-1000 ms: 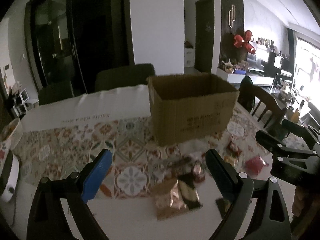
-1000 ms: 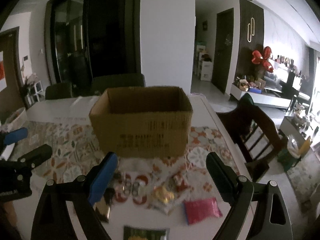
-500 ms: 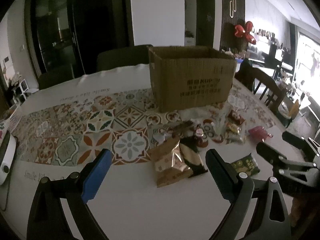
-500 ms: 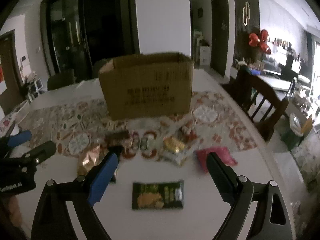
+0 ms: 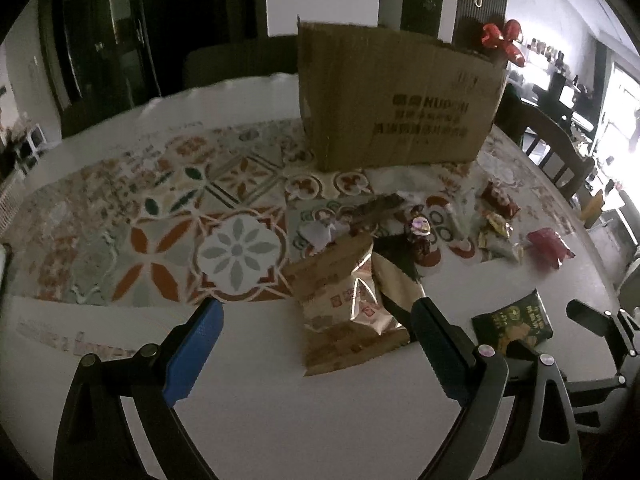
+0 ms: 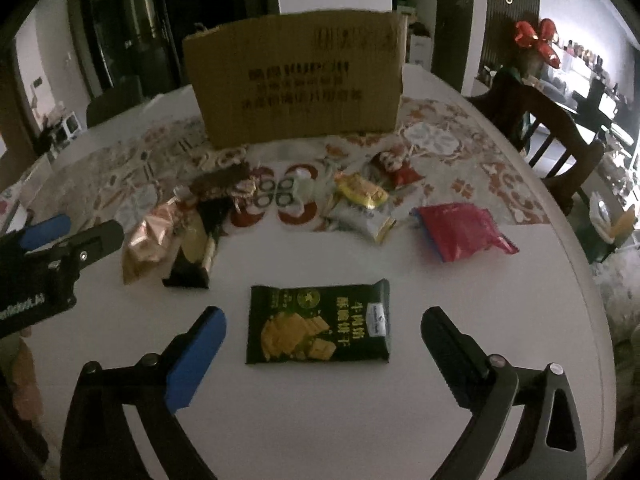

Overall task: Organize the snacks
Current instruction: 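Grasp the Fortune Biscuits pack with the left tool while the right tool grasps the green cracker pack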

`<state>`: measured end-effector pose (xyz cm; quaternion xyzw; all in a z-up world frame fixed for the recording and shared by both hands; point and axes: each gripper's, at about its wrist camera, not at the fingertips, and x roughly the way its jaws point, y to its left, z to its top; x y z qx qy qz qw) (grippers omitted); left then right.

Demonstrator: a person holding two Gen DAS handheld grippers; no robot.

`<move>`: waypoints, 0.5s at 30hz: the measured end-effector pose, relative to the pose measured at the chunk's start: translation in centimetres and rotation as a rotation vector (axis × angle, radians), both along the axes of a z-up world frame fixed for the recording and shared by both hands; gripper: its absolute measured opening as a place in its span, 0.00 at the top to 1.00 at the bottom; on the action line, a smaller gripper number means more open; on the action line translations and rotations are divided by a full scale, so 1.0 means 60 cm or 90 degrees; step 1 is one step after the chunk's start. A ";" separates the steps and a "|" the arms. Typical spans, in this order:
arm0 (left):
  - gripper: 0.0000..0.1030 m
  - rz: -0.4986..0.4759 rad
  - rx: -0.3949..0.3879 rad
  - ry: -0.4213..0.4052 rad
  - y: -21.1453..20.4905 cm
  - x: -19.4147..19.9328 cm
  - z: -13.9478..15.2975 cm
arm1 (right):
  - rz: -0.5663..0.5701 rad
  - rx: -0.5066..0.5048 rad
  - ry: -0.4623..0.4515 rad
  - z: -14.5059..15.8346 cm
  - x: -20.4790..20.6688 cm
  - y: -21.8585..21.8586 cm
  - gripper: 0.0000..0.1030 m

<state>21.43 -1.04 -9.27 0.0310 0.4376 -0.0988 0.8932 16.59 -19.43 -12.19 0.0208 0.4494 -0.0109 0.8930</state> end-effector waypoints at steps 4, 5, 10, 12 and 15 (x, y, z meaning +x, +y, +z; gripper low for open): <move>0.07 0.004 -0.003 0.019 -0.002 0.018 -0.018 | -0.001 -0.017 0.010 -0.010 0.008 0.001 0.04; 0.07 0.005 -0.005 0.022 -0.003 0.022 -0.022 | 0.000 -0.018 0.012 -0.012 0.011 0.001 0.04; 0.13 0.020 0.013 0.024 -0.001 0.039 -0.037 | -0.007 -0.027 0.033 -0.029 0.024 0.003 0.04; 0.15 0.016 0.013 0.028 -0.002 0.043 -0.041 | -0.012 -0.019 0.048 -0.037 0.028 0.001 0.04; 0.20 0.012 0.000 0.045 0.000 0.048 -0.048 | -0.014 -0.016 0.046 -0.040 0.030 0.001 0.04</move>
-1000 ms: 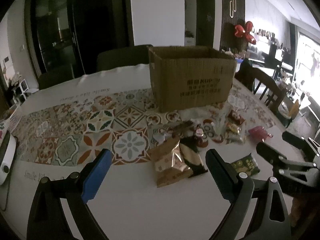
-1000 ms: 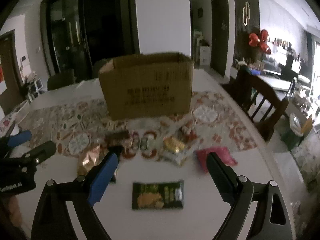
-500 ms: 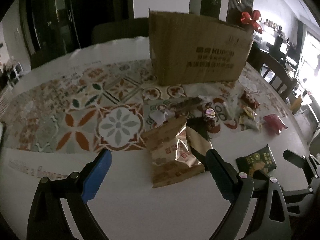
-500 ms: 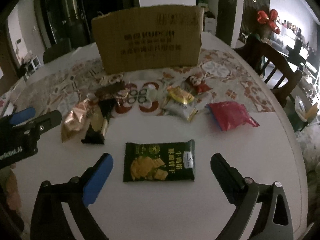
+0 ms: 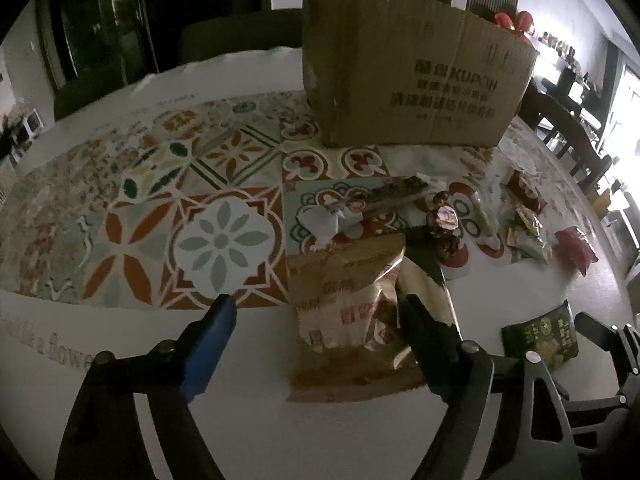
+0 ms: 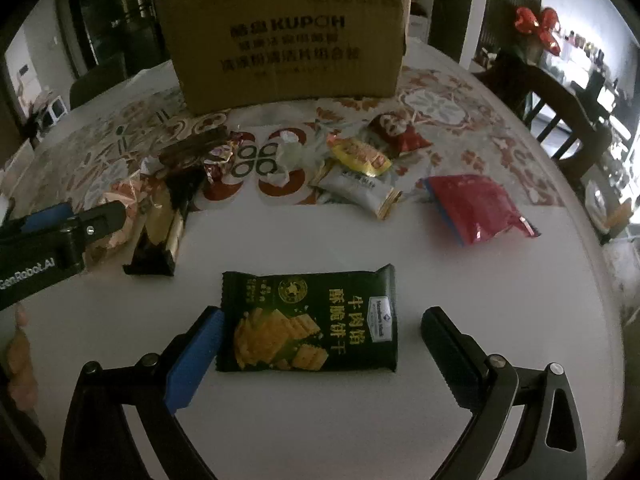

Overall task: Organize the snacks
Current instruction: 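Grasp the Fortune Biscuits pack with the left tool while the right tool grasps the green cracker pack, then lift both held packs and carry them toward the cardboard box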

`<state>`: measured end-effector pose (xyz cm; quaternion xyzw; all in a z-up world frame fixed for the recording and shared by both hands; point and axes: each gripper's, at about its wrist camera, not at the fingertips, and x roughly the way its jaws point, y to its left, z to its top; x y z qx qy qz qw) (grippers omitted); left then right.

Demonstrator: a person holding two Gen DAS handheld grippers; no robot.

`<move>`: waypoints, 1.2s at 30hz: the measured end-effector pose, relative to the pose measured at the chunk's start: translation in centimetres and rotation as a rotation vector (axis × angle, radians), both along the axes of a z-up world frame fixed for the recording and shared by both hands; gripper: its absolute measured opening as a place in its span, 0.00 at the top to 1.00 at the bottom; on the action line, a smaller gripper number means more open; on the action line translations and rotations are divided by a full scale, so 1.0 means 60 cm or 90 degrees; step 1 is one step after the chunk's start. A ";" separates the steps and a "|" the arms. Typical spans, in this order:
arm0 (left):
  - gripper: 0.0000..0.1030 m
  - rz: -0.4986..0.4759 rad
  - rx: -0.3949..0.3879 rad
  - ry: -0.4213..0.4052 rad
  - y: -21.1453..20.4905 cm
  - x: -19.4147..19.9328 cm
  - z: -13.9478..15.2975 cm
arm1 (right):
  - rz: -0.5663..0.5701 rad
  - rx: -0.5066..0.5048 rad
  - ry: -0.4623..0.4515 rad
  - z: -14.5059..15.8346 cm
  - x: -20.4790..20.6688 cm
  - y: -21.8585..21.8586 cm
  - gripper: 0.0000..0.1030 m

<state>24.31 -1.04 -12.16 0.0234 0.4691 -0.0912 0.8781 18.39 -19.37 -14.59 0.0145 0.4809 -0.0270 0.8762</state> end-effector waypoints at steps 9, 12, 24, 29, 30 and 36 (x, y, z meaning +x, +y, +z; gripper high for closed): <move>0.45 -0.009 -0.011 0.020 0.000 -0.001 -0.011 | 0.005 -0.008 -0.016 0.003 0.001 0.004 0.19; 0.48 -0.010 -0.011 0.017 -0.001 -0.003 -0.009 | 0.003 -0.007 -0.019 0.004 0.002 0.004 0.20; 0.50 -0.020 -0.020 0.006 -0.004 -0.035 0.010 | 0.006 0.016 -0.040 0.012 -0.006 -0.006 0.38; 0.50 -0.021 -0.022 -0.009 -0.004 -0.053 0.026 | 0.007 0.028 -0.046 0.015 -0.012 -0.012 0.41; 0.50 -0.023 -0.026 -0.009 -0.004 -0.057 0.028 | 0.009 0.030 -0.048 0.017 -0.013 -0.012 0.43; 0.50 -0.032 -0.036 -0.011 -0.010 -0.073 0.035 | 0.018 0.041 -0.073 0.030 -0.020 -0.015 0.60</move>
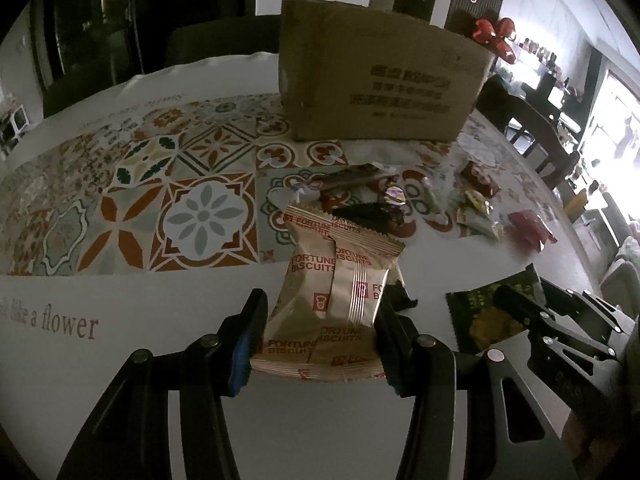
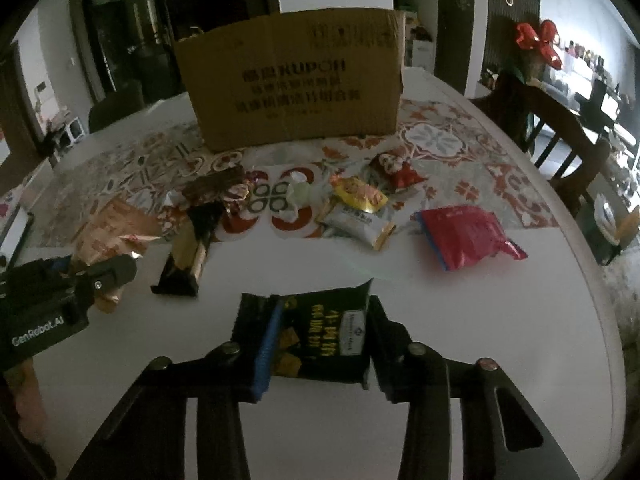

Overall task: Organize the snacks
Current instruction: 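Lift both held packs and carry them toward the cardboard box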

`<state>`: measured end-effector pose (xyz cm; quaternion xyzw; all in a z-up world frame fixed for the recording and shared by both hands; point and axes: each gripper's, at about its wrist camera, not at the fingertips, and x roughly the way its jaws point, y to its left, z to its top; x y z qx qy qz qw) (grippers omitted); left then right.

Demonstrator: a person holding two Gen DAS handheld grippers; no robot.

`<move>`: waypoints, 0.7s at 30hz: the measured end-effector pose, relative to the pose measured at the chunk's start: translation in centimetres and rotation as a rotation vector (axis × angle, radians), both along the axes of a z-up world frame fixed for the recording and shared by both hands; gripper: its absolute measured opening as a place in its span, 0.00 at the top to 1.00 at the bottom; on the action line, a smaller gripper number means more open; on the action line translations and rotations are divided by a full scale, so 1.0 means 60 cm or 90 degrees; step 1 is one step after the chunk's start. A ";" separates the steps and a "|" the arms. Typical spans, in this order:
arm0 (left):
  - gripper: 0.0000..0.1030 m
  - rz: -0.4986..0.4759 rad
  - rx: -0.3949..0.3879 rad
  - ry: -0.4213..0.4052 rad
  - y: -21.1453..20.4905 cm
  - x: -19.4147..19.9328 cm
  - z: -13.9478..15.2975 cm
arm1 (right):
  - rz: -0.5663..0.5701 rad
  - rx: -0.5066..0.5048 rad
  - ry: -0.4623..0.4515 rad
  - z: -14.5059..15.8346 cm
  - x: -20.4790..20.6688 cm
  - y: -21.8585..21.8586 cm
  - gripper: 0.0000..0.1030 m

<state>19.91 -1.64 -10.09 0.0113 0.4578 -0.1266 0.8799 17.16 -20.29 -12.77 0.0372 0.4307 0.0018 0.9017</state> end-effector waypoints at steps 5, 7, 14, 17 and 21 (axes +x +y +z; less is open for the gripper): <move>0.50 -0.014 -0.002 -0.008 -0.010 -0.017 0.010 | 0.004 0.032 0.028 -0.005 -0.005 -0.011 0.33; 0.50 -0.017 -0.008 -0.007 -0.010 -0.025 0.014 | 0.016 0.031 0.030 -0.003 -0.011 -0.009 0.33; 0.50 -0.021 -0.011 0.005 -0.007 -0.053 0.019 | 0.092 0.002 0.048 0.008 -0.025 0.013 0.19; 0.50 -0.017 -0.024 0.025 -0.010 -0.065 0.018 | 0.172 -0.053 0.081 0.014 -0.017 0.028 0.19; 0.50 -0.017 -0.058 0.065 -0.024 -0.080 0.010 | 0.274 -0.116 0.113 0.027 -0.002 0.038 0.19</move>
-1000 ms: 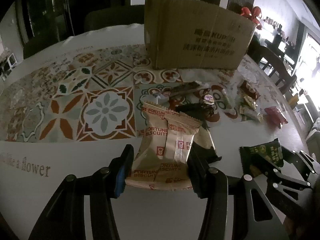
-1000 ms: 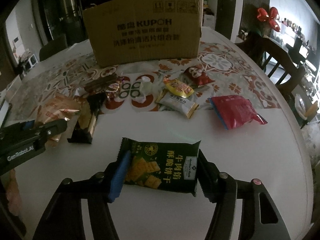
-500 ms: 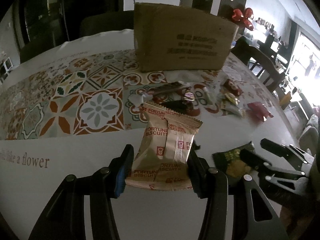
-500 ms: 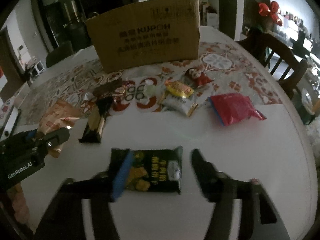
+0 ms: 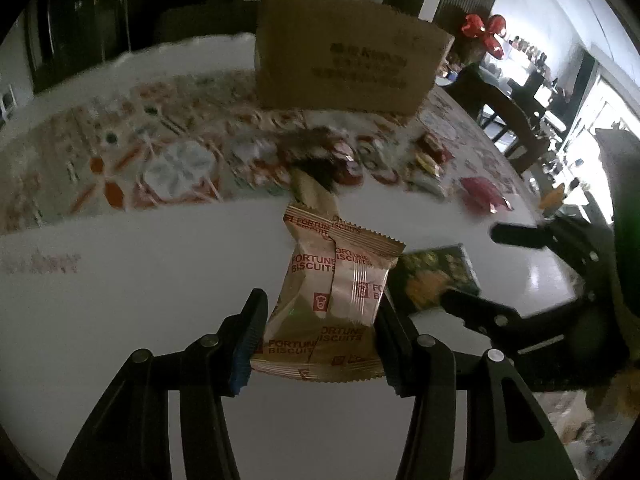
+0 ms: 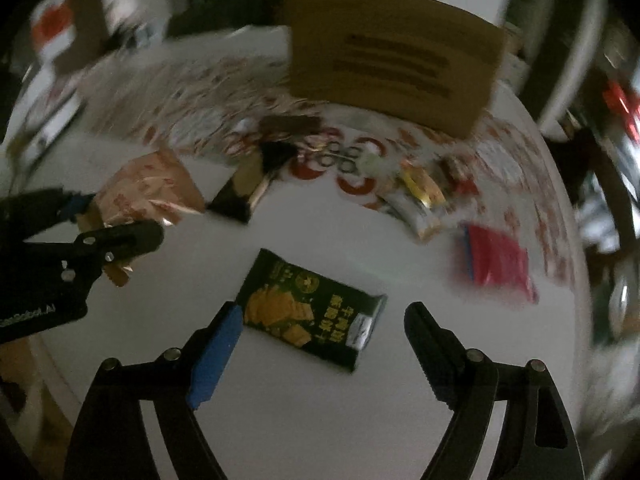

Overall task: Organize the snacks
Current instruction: 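Lift both held packs and carry them toward the cardboard box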

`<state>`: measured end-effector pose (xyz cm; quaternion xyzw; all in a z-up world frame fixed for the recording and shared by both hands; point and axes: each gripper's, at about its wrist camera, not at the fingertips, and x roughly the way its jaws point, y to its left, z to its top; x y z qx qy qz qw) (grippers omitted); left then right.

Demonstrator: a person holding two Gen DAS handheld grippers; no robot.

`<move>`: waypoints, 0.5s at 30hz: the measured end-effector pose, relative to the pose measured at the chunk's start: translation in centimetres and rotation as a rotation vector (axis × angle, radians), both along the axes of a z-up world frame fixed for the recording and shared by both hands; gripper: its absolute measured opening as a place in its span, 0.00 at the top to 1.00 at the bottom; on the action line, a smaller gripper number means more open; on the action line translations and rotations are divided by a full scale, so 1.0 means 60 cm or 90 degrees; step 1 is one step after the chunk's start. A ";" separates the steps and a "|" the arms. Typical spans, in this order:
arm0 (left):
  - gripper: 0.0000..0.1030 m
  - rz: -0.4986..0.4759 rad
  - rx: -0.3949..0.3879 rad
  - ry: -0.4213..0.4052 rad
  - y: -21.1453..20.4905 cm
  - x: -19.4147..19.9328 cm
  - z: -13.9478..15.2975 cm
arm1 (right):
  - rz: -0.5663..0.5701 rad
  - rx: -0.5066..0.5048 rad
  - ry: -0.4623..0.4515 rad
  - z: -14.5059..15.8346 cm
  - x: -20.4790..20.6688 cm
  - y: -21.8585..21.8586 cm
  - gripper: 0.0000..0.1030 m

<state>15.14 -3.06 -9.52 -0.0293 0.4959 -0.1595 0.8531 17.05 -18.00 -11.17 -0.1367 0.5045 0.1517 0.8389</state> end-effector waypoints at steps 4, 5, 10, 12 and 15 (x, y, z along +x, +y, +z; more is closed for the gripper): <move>0.50 0.002 -0.004 0.018 -0.012 -0.006 -0.005 | 0.066 -0.002 0.061 -0.003 0.019 0.005 0.19; 0.50 0.002 0.000 0.019 -0.014 -0.007 -0.006 | 0.080 -0.008 0.074 -0.007 0.022 0.007 0.19; 0.50 0.005 0.010 0.027 -0.024 -0.012 -0.008 | 0.149 -0.056 0.104 -0.019 0.035 0.017 0.19; 0.50 0.003 0.009 0.033 -0.031 -0.013 -0.009 | 0.187 -0.068 0.125 -0.023 0.041 0.024 0.19; 0.50 0.003 0.011 0.037 -0.036 -0.013 -0.011 | 0.224 -0.085 0.157 -0.033 0.052 0.031 0.19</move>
